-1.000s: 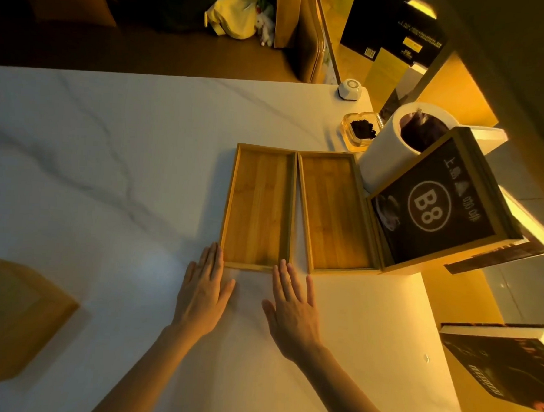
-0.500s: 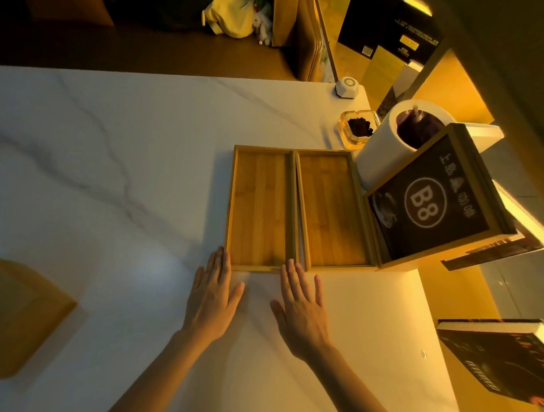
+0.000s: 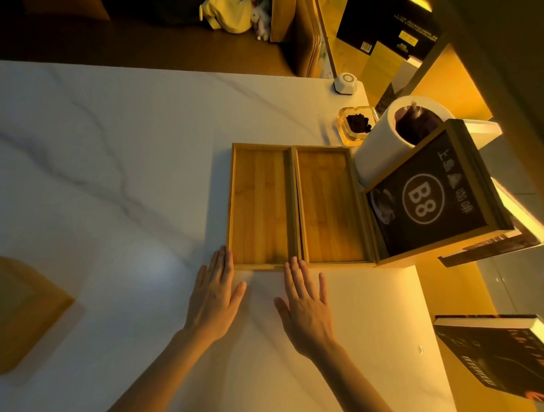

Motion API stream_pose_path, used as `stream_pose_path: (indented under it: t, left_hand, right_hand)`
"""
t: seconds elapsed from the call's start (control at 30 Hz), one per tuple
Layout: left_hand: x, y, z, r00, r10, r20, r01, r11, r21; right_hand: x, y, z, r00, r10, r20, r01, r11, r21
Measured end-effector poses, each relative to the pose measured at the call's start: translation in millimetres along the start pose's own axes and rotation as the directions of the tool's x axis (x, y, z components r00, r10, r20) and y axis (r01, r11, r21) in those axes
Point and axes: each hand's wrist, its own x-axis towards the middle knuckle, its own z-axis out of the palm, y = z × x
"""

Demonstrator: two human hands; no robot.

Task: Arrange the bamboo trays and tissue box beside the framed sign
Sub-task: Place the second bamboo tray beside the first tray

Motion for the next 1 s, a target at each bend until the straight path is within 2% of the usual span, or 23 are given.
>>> stream_pose_path:
  t: [0.53,0.67,0.83,1.0]
  left_hand:
    - [-2.4,5.4,0.6,1.000,0.005,0.009,-0.005,1.000,0.001]
    - [-3.1,5.8,-2.7,1.000,0.016,0.007,-0.016,1.000,-0.001]
    - [-8.3,4.3,-0.1,1.000,0.031,-0.003,-0.031,0.999,0.043]
    - [-14.0,1.6,6.0,0.999,0.038,-0.017,-0.038,0.999,0.008]
  right_hand:
    - [-1.9,4.5,6.6,1.000,0.020,-0.015,-0.020,0.999,0.025]
    - [-1.2,7.3,4.5,0.999,0.033,-0.036,-0.030,0.995,0.091]
    - [-6.8,14.5,4.1,0.997,0.067,-0.038,-0.065,0.997,0.049]
    - [-6.4,12.3,1.7,0.997,0.064,-0.033,-0.063,0.997,0.035]
